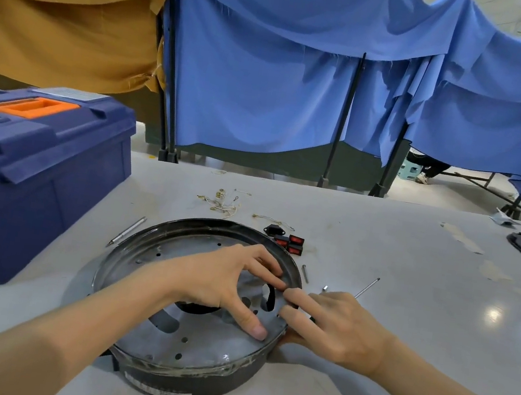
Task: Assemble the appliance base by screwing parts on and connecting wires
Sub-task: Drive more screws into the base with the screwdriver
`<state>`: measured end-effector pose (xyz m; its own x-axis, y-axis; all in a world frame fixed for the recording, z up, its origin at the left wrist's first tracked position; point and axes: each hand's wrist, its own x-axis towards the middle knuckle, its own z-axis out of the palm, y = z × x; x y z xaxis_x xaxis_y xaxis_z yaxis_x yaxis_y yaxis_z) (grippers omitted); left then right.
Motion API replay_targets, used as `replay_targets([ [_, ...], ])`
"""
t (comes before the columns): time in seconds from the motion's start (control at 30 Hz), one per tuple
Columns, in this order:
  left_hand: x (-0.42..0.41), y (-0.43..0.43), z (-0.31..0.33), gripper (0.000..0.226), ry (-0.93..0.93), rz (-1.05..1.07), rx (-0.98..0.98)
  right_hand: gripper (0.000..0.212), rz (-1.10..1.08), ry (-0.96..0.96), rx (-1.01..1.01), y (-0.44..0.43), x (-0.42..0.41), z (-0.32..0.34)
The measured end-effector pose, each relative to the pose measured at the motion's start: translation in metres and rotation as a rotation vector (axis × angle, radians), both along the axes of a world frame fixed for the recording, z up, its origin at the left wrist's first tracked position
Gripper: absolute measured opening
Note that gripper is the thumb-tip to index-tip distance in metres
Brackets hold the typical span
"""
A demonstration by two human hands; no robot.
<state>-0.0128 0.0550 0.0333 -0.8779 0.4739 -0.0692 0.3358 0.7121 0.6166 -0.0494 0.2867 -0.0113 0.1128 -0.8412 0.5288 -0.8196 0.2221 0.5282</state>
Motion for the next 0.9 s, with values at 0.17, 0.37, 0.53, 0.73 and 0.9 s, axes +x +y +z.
replay_targets([
  [0.17,0.0,0.0,-0.004,0.069,-0.011,0.017,0.015,0.039,-0.006,-0.042,-0.015,-0.002,0.0,-0.005],
  [0.37,-0.001,0.001,-0.003,0.066,0.005,0.007,0.007,0.032,-0.093,-0.121,-0.182,0.011,-0.01,0.012],
  [0.53,-0.002,0.007,-0.003,0.053,0.017,0.05,0.014,0.048,-0.15,-0.693,-0.904,0.007,-0.008,0.068],
  [0.73,0.001,0.007,-0.009,0.06,0.019,0.087,0.069,0.063,0.441,-1.499,-1.58,-0.021,0.006,0.119],
  [0.9,0.0,0.005,-0.013,0.06,0.051,0.055,0.044,0.062,0.365,-1.717,-1.496,-0.043,0.01,0.104],
])
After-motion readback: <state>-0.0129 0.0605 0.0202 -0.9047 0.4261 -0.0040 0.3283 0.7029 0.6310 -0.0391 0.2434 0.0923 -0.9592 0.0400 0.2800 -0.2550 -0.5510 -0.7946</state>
